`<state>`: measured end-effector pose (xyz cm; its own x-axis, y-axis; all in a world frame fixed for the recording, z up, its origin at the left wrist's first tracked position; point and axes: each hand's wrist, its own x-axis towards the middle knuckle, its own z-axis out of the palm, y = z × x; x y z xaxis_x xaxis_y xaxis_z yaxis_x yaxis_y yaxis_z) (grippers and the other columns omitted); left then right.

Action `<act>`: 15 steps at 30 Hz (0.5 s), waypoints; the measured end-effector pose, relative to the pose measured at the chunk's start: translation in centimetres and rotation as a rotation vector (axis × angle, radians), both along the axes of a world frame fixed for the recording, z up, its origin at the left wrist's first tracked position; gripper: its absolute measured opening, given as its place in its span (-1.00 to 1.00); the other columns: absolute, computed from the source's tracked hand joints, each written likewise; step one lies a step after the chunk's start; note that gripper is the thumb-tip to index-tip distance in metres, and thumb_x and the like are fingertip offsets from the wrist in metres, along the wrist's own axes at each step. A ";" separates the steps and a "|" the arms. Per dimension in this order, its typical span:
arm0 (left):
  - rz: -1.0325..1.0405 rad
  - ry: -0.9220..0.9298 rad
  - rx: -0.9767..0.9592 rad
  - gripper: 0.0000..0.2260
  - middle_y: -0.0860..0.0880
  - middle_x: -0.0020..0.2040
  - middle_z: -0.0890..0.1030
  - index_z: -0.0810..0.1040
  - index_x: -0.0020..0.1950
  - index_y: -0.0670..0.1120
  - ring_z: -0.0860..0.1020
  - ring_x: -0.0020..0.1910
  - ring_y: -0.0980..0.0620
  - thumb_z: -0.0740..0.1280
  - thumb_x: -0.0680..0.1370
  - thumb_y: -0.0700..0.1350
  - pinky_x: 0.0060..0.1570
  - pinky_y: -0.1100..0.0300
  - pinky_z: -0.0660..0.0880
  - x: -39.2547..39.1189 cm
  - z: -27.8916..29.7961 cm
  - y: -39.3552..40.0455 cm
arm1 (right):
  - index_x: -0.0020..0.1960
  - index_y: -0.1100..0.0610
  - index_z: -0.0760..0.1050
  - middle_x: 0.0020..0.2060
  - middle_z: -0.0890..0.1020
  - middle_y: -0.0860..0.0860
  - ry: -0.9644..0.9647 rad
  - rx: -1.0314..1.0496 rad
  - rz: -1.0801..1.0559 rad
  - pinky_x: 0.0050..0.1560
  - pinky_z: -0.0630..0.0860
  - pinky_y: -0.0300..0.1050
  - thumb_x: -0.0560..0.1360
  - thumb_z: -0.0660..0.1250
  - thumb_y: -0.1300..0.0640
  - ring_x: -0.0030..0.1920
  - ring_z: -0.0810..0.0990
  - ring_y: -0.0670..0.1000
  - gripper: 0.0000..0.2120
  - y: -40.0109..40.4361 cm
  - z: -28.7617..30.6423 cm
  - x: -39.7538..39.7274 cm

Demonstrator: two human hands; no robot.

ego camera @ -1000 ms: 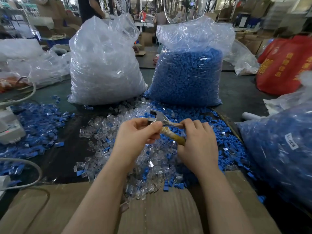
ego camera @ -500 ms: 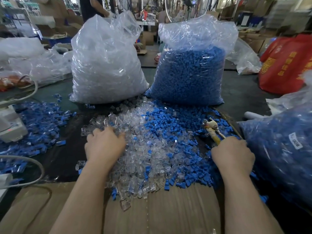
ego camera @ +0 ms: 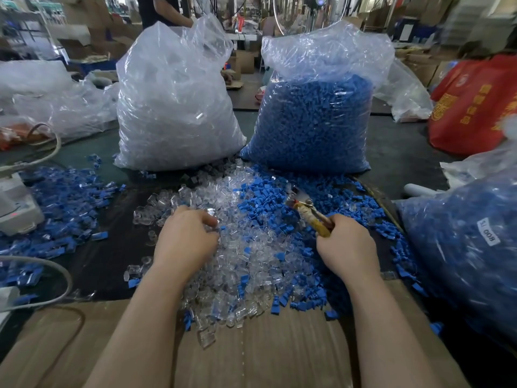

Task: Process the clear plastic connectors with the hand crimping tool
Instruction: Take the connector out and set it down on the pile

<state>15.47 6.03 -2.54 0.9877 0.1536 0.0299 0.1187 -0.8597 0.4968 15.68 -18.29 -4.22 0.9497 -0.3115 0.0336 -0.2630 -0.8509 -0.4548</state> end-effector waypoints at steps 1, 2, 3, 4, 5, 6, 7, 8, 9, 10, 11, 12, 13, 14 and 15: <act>0.006 -0.008 -0.001 -0.82 -0.06 0.20 0.47 0.65 0.11 0.01 0.44 -0.07 0.04 0.38 0.54 -0.13 -0.05 0.19 0.38 0.0 0.0 0.1 | -0.10 0.03 0.44 -0.30 0.51 -0.03 -0.011 0.026 -0.011 -0.42 0.26 -0.14 0.51 0.31 0.10 -0.34 0.42 -0.04 -0.95 -0.1 0.0 0.0; 0.015 -0.015 0.004 -0.85 -0.04 0.16 0.47 0.66 0.09 0.01 0.45 -0.09 0.04 0.38 0.54 -0.13 -0.06 0.19 0.38 0.0 0.0 0.1 | -0.10 0.02 0.44 -0.30 0.51 -0.03 -0.019 0.044 -0.024 -0.43 0.26 -0.15 0.51 0.32 0.09 -0.34 0.43 -0.04 -0.94 -0.1 0.0 0.0; 0.027 -0.020 0.015 -0.86 -0.01 0.12 0.46 0.66 0.07 0.02 0.46 -0.10 0.04 0.38 0.54 -0.13 -0.08 0.18 0.39 0.1 0.0 0.1 | -0.12 0.01 0.43 -0.30 0.52 -0.03 -0.028 0.051 -0.038 -0.43 0.27 -0.14 0.51 0.32 0.08 -0.34 0.43 -0.04 -0.93 -0.2 0.0 0.1; 0.041 -0.023 0.029 -0.88 0.01 0.08 0.46 0.66 0.05 0.02 0.47 -0.12 0.04 0.38 0.55 -0.12 -0.11 0.16 0.41 0.0 0.0 0.0 | -0.14 0.00 0.41 -0.30 0.51 -0.04 -0.041 0.047 -0.050 -0.42 0.27 -0.14 0.51 0.33 0.08 -0.34 0.42 -0.05 -0.90 -0.3 0.0 0.1; 0.056 -0.024 0.042 -0.90 0.03 0.04 0.47 0.67 0.03 0.03 0.48 -0.13 0.04 0.39 0.56 -0.11 -0.14 0.14 0.43 0.0 0.0 -0.1 | -0.18 0.01 0.39 -0.30 0.50 -0.04 -0.059 0.036 -0.057 -0.42 0.26 -0.13 0.50 0.34 0.08 -0.35 0.41 -0.06 -0.86 -0.3 0.0 0.1; 0.069 -0.025 0.047 -0.91 0.04 0.02 0.51 0.67 0.01 0.03 0.51 -0.14 0.04 0.39 0.56 -0.10 -0.16 0.14 0.46 0.0 0.0 -0.1 | -0.20 0.01 0.37 -0.29 0.50 -0.04 -0.082 0.028 -0.057 -0.40 0.26 -0.12 0.49 0.35 0.08 -0.35 0.39 -0.07 -0.83 -0.3 -0.1 0.1; 0.077 -0.026 0.045 -0.92 0.04 0.00 0.56 0.67 0.00 0.03 0.53 -0.16 0.05 0.39 0.56 -0.09 -0.18 0.13 0.49 0.0 0.0 -0.2 | -0.20 0.00 0.37 -0.26 0.51 -0.04 -0.110 0.030 -0.049 -0.38 0.28 -0.11 0.49 0.35 0.07 -0.35 0.38 -0.07 -0.83 -0.3 -0.1 0.1; 0.079 -0.026 0.041 -0.92 0.03 0.00 0.60 0.68 0.00 0.04 0.55 -0.17 0.05 0.39 0.56 -0.09 -0.19 0.12 0.52 0.1 0.0 -0.2 | -0.18 -0.01 0.38 -0.23 0.51 -0.04 -0.143 0.046 -0.031 -0.34 0.29 -0.10 0.49 0.36 0.06 -0.34 0.38 -0.08 -0.84 -0.2 -0.1 0.1; 0.073 -0.024 0.038 -0.91 0.02 0.00 0.62 0.68 0.01 0.05 0.57 -0.15 0.05 0.39 0.56 -0.08 -0.16 0.11 0.55 0.1 0.0 -0.3 | -0.14 -0.04 0.39 -0.21 0.51 -0.06 -0.176 0.073 -0.004 -0.31 0.30 -0.10 0.49 0.37 0.05 -0.32 0.38 -0.08 -0.86 0.1 0.0 0.1; 0.060 -0.022 0.036 -0.89 0.03 0.01 0.64 0.68 0.04 0.07 0.58 -0.12 0.04 0.40 0.55 -0.06 -0.11 0.08 0.57 0.1 0.0 -0.3 | -0.10 -0.06 0.40 -0.20 0.51 -0.07 -0.205 0.106 0.030 -0.28 0.31 -0.11 0.49 0.38 0.04 -0.30 0.40 -0.07 -0.86 0.4 0.0 0.1; 0.047 -0.020 0.035 -0.87 0.04 0.01 0.65 0.67 0.08 0.08 0.59 -0.07 0.02 0.40 0.55 -0.04 -0.02 0.05 0.58 0.1 -0.1 -0.4 | -0.08 -0.07 0.41 -0.18 0.52 -0.07 -0.223 0.141 0.067 -0.25 0.31 -0.11 0.50 0.38 0.03 -0.26 0.42 -0.05 -0.87 0.8 -0.1 0.1; 0.039 -0.018 0.039 -0.85 0.05 0.02 0.66 0.66 0.11 0.09 0.59 -0.02 0.01 0.41 0.55 -0.01 0.07 0.03 0.55 0.2 -0.1 -0.4 | -0.08 -0.08 0.42 -0.16 0.54 -0.07 -0.230 0.166 0.103 -0.24 0.33 -0.11 0.50 0.38 0.01 -0.23 0.45 -0.02 -0.88 1.2 -0.1 0.1; 0.038 -0.019 0.052 -0.83 0.06 0.02 0.67 0.64 0.13 0.10 0.59 0.03 0.00 0.40 0.55 0.01 0.17 0.01 0.49 0.2 -0.1 -0.4 | -0.08 -0.08 0.43 -0.15 0.55 -0.06 -0.224 0.175 0.133 -0.24 0.34 -0.10 0.51 0.38 -0.01 -0.20 0.48 0.00 -0.88 1.7 -0.2 0.1; 0.041 -0.021 0.070 -0.82 0.08 0.02 0.67 0.63 0.14 0.11 0.57 0.07 -0.01 0.40 0.55 0.02 0.24 -0.01 0.41 0.3 -0.2 -0.4 | -0.10 -0.08 0.43 -0.14 0.55 -0.05 -0.210 0.164 0.154 -0.25 0.35 -0.10 0.51 0.37 -0.02 -0.20 0.49 0.02 -0.88 2.1 -0.2 0.2; 0.043 -0.021 0.083 -0.81 0.09 0.03 0.67 0.62 0.16 0.13 0.56 0.10 -0.02 0.39 0.56 0.04 0.27 -0.04 0.32 0.3 -0.2 -0.4 | -0.10 -0.08 0.42 -0.14 0.54 -0.04 -0.193 0.136 0.167 -0.25 0.36 -0.09 0.52 0.37 -0.04 -0.19 0.50 0.03 -0.87 2.4 -0.3 0.2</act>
